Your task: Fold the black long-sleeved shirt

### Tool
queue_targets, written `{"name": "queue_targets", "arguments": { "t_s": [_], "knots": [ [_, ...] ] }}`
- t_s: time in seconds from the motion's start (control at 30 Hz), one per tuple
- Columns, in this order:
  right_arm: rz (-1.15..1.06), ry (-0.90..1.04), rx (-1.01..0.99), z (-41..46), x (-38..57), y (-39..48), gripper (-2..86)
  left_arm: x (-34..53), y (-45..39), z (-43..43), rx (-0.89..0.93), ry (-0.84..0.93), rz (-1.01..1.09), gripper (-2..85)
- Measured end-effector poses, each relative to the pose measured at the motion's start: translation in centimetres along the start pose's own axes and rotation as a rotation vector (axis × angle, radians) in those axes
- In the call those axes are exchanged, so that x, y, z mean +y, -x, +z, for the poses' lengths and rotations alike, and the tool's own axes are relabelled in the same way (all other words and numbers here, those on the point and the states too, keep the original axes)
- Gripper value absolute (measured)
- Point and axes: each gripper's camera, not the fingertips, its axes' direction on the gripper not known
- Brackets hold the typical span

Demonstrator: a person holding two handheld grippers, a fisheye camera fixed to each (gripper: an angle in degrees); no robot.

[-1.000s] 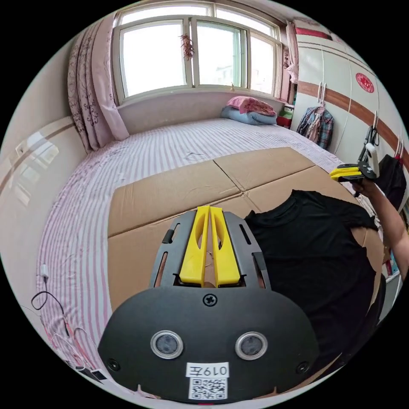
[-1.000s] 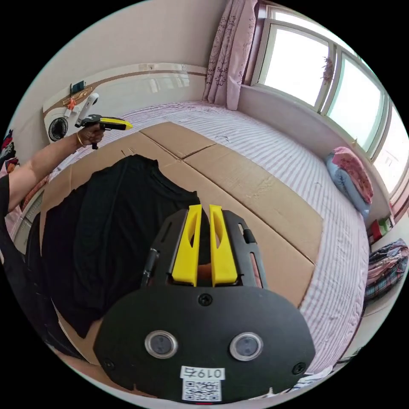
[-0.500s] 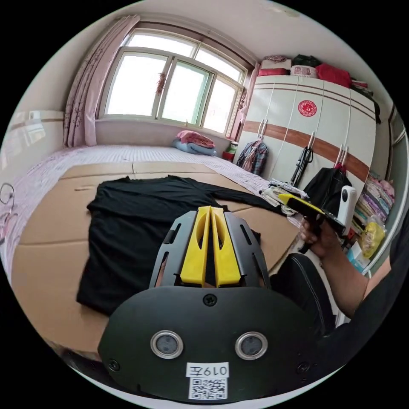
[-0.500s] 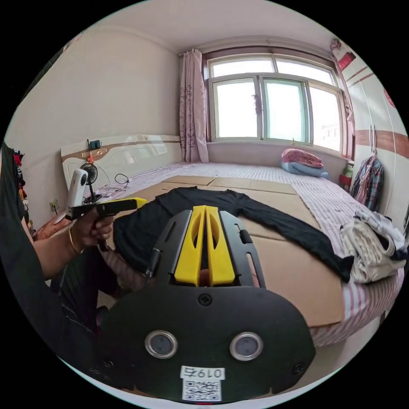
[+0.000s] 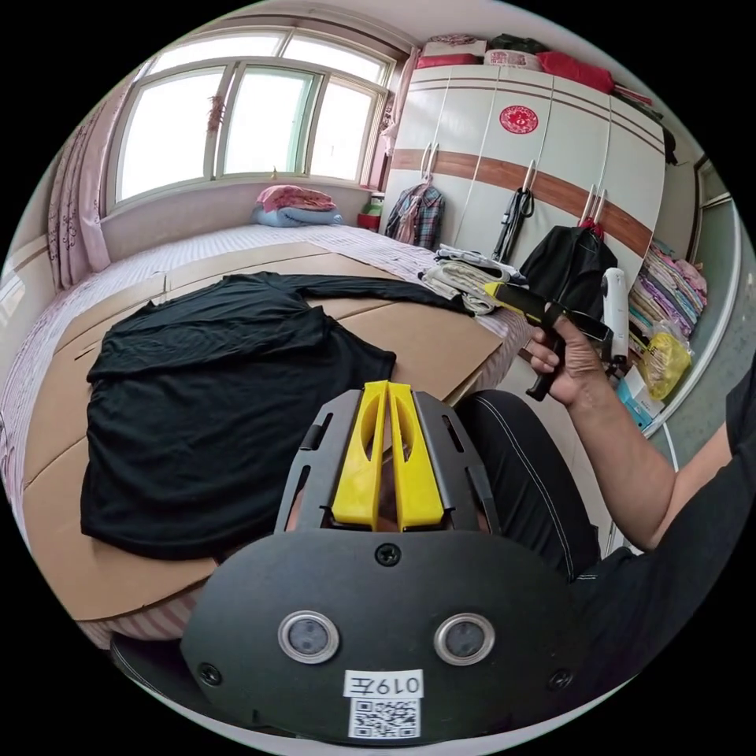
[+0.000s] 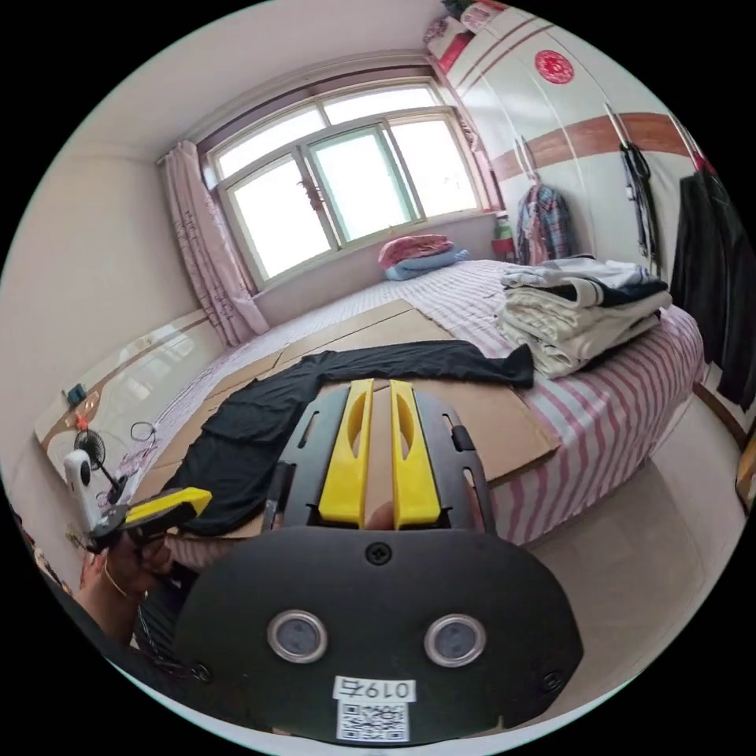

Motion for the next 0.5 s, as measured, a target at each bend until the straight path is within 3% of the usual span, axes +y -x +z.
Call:
{"name": "queue_targets", "arguments": {
  "t_s": [0.13, 0.33, 0.5],
  "knots": [
    [0.209, 0.000, 0.211, 2.9, 0.3, -7.6, 6.5, -4.7, -3.5, 1.5, 0.032, 0.040, 0.048, 0.9],
    [0.453, 0.087, 0.140, 7.9, 2.1, -16.9, 9.5, -17.5, -7.6, 5.1, 0.145, 0.070, 0.176, 1.0],
    [0.443, 0.142, 0.221, 9.7, 3.4, -20.2, 9.6, -29.4, -11.4, 10.1, 0.187, 0.093, 0.286, 1.2]
  ]
}}
